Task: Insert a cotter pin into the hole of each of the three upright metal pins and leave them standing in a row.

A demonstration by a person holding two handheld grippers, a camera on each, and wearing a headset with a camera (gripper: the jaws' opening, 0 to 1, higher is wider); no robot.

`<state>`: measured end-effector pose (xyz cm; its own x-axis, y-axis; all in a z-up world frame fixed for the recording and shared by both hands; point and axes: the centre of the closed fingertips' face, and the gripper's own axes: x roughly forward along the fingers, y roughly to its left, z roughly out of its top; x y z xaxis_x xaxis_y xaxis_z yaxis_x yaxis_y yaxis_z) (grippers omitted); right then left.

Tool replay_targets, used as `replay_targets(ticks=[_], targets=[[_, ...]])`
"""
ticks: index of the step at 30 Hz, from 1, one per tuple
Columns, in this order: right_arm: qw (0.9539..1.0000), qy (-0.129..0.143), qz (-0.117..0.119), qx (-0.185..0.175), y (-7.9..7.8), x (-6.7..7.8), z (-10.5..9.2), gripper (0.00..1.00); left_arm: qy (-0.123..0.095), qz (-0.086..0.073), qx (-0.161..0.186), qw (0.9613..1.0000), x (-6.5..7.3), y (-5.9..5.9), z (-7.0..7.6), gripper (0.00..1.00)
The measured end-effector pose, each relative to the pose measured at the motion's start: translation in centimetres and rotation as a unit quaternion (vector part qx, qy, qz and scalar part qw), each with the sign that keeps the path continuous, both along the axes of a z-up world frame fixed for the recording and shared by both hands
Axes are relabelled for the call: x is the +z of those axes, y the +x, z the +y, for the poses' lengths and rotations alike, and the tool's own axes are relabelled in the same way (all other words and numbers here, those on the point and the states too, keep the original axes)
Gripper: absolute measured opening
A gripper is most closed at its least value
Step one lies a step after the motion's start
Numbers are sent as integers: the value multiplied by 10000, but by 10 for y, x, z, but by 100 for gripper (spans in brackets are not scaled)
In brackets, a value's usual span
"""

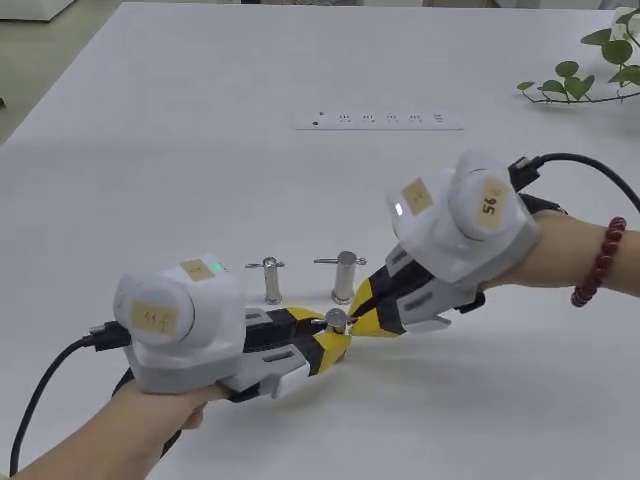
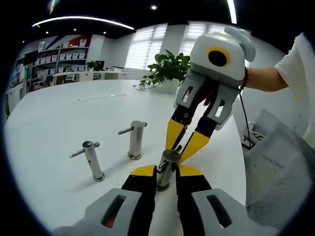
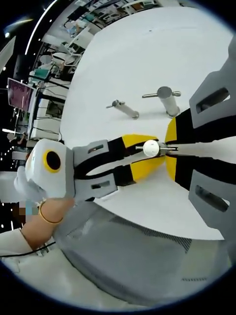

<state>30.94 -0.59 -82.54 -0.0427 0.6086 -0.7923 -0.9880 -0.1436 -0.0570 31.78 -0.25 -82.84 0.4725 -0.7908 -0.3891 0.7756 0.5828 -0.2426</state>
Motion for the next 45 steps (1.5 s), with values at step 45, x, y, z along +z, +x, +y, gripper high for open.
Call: replay_targets(ticks=[45], targets=[[9994, 116, 76, -327, 1, 5, 2, 5, 31, 151, 68, 9999, -9, -2, 5, 13]])
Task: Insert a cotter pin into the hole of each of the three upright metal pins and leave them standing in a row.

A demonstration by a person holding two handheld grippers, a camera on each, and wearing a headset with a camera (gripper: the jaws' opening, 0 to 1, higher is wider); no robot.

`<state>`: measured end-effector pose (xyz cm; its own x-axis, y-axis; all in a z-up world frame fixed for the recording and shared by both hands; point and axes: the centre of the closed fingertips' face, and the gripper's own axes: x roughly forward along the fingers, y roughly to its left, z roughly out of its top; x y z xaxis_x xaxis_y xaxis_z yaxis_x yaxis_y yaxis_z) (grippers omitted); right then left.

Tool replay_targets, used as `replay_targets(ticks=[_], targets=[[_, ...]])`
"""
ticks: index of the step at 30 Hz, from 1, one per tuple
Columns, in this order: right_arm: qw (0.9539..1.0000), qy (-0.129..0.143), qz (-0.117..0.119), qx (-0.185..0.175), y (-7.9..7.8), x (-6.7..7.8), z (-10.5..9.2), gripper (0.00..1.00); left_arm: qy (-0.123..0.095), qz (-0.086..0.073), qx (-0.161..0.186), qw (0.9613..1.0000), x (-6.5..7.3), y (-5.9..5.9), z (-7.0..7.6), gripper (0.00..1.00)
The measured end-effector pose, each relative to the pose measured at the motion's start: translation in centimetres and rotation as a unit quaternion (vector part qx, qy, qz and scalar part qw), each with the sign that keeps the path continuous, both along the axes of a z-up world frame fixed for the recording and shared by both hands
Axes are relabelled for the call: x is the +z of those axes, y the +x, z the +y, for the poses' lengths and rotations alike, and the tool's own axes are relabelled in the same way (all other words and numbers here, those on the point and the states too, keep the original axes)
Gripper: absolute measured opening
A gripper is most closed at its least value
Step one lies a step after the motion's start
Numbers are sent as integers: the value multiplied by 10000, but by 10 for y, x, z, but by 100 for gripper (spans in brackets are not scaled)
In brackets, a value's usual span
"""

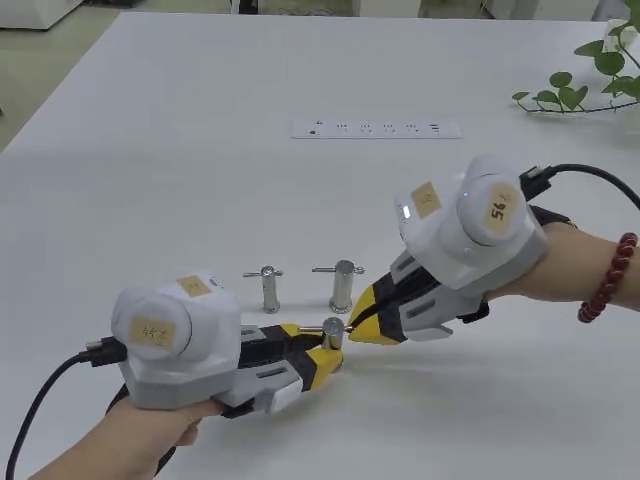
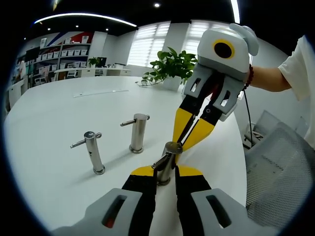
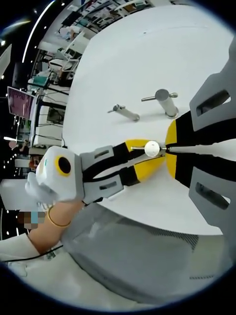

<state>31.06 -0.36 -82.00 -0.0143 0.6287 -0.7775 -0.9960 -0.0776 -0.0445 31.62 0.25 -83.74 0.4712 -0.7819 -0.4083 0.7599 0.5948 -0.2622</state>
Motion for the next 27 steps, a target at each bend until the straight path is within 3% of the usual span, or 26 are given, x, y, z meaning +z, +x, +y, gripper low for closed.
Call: replay_targets(ticks=[4, 9, 12, 21, 27], targets=[[10000, -33, -23, 13, -1, -4, 0, 8, -51, 116, 57, 9999, 0, 0, 0, 13], [9999, 51, -42, -77, 0, -2, 0, 15, -58, 61, 110, 9999, 3, 3, 2, 19], [9995, 203, 66, -219, 0, 2, 2, 17, -59, 37, 109, 9999, 5, 3, 4, 23], [9961, 581, 286, -606, -1, 10, 8, 25, 324, -108, -61, 9994, 6, -2, 11, 32], [9957, 626, 285, -629, -4, 7, 14, 28, 350, -182, -169, 9991, 12, -9, 16, 36]])
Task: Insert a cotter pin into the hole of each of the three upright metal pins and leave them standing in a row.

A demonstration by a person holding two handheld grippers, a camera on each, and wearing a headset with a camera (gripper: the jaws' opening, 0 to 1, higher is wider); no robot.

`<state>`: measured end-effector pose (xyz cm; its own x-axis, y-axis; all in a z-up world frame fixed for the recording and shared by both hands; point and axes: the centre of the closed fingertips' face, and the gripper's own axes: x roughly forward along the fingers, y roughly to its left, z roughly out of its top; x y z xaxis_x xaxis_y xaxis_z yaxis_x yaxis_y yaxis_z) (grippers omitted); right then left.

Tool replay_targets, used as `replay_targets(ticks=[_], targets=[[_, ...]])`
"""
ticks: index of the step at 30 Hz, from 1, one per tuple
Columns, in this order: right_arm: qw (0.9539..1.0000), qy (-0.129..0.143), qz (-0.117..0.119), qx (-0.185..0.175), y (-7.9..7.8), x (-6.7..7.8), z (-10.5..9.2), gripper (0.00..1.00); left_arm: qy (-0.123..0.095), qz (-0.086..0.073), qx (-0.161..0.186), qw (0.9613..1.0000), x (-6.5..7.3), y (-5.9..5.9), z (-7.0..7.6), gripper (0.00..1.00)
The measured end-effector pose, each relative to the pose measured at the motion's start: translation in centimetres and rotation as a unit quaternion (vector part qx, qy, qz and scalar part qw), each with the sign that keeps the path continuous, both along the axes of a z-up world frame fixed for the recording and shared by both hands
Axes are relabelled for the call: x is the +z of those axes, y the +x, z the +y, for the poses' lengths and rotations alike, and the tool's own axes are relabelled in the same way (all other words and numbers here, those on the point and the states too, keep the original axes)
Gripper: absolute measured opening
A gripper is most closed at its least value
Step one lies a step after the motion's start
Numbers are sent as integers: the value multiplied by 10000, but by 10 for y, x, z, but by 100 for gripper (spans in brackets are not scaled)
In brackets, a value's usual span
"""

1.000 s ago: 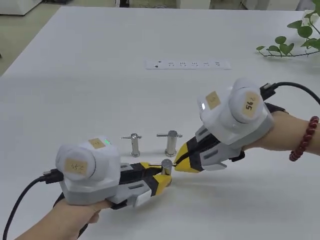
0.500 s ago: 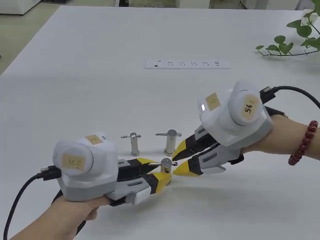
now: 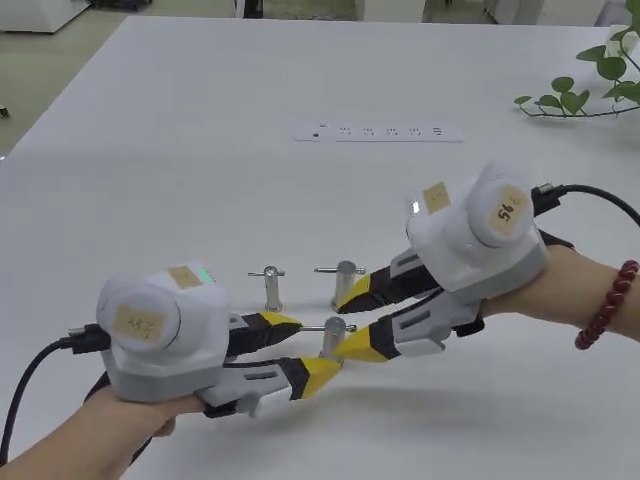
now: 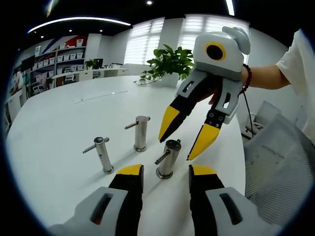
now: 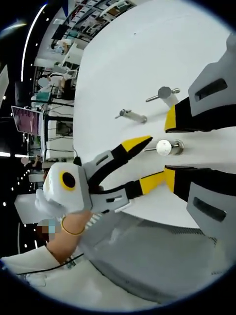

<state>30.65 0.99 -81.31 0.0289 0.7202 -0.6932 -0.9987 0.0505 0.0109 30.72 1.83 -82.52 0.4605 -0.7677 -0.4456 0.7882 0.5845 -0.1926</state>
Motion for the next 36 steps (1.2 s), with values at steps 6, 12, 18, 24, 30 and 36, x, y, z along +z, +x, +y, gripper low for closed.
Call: replay_targets(ticks=[6, 12, 18, 24, 30, 36], targets=[[10000, 69, -8, -38, 1, -2, 8, 27, -40, -68, -62, 9999, 6, -5, 4, 40], [10000, 22, -29, -6, 2, -7, 10, 26, -15, -126, -48, 9999, 10, -8, 9, 43], [10000, 5, -9, 7, 4, -10, 12, 23, -95, -183, 7, 9998, 17, -9, 12, 45], [10000, 11, 1, 98, 3, -10, 15, 16, -139, -259, 106, 9995, 23, -8, 15, 47], [9999, 16, -47, 153, 2, -10, 14, 15, -145, -314, 181, 9992, 27, -8, 19, 47], [10000, 24, -8, 22, 3, -10, 14, 14, -123, -357, 211, 9991, 29, -8, 21, 47]])
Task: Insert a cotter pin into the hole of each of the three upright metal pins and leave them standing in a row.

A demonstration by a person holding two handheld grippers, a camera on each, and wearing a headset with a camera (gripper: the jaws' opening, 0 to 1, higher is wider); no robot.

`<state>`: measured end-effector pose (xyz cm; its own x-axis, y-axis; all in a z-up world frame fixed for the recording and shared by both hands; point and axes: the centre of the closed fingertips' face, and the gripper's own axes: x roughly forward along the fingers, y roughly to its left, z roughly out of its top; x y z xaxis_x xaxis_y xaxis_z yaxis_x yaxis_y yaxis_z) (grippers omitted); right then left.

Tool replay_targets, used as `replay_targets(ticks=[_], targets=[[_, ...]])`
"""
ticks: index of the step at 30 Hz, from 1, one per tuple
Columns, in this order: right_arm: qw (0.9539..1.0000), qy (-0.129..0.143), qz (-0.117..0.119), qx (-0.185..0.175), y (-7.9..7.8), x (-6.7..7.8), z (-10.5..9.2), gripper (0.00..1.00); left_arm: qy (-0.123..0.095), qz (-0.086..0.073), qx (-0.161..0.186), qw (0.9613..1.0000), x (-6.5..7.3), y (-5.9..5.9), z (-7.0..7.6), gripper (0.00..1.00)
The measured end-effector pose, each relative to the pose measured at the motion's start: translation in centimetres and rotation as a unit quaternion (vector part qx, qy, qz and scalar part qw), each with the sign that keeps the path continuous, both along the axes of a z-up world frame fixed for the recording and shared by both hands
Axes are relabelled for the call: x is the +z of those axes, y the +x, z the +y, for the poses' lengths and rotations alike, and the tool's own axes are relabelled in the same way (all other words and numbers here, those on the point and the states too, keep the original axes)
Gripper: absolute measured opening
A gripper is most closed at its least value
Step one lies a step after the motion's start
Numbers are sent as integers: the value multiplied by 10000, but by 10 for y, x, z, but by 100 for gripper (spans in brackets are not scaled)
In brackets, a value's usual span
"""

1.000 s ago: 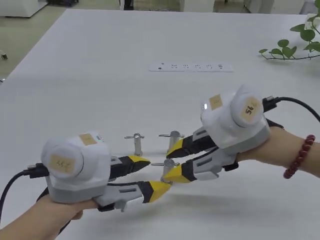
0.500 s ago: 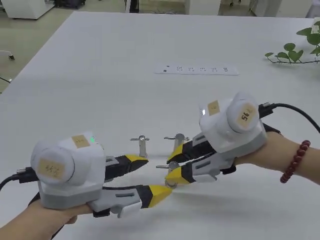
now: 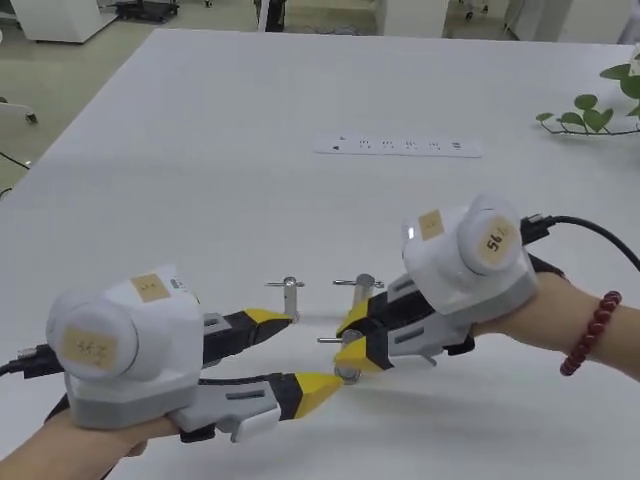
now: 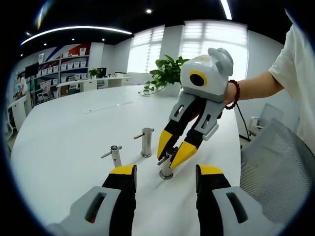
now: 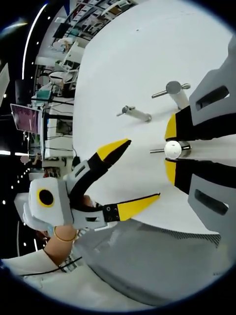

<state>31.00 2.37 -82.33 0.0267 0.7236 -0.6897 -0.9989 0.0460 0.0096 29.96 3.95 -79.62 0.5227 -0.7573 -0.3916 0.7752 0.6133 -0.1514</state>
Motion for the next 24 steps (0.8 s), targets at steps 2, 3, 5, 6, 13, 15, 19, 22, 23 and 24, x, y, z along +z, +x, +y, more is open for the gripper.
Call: replay_targets(ticks=[2, 3, 5, 6, 13, 15, 19, 22, 23, 24], targets=[[10000, 17, 13, -62, 1, 0, 0, 13, -2, -24, 13, 10000, 1, 1, 1, 47], [10000, 23, 18, -86, 1, 0, 0, 13, -9, -37, 21, 10000, 2, 1, 1, 47], [10000, 12, 22, -83, 1, 0, -1, 13, -26, -62, 29, 10000, 4, 2, 1, 47], [10000, -6, 29, -80, 1, 0, -1, 13, -25, -79, 32, 10000, 5, 2, 1, 47], [9999, -31, 0, -126, 2, 3, -10, 13, 92, -129, 56, 9999, 3, 2, 4, 47], [9999, -34, 7, -142, 4, 5, -14, 13, 103, -134, 57, 9998, 2, 2, 4, 47], [9998, -72, -26, -185, 9, 7, -22, 13, 76, -147, 95, 9998, 4, 2, 5, 47], [9997, -95, -51, -217, 13, 7, -28, 13, -29, -175, 162, 9997, 8, 4, 6, 47], [9997, -115, -77, -218, 15, 7, -31, 13, -53, -191, 185, 9996, 9, 4, 6, 47], [9996, -124, -96, -213, 16, 7, -33, 13, -59, -201, 191, 9996, 9, 5, 6, 48]])
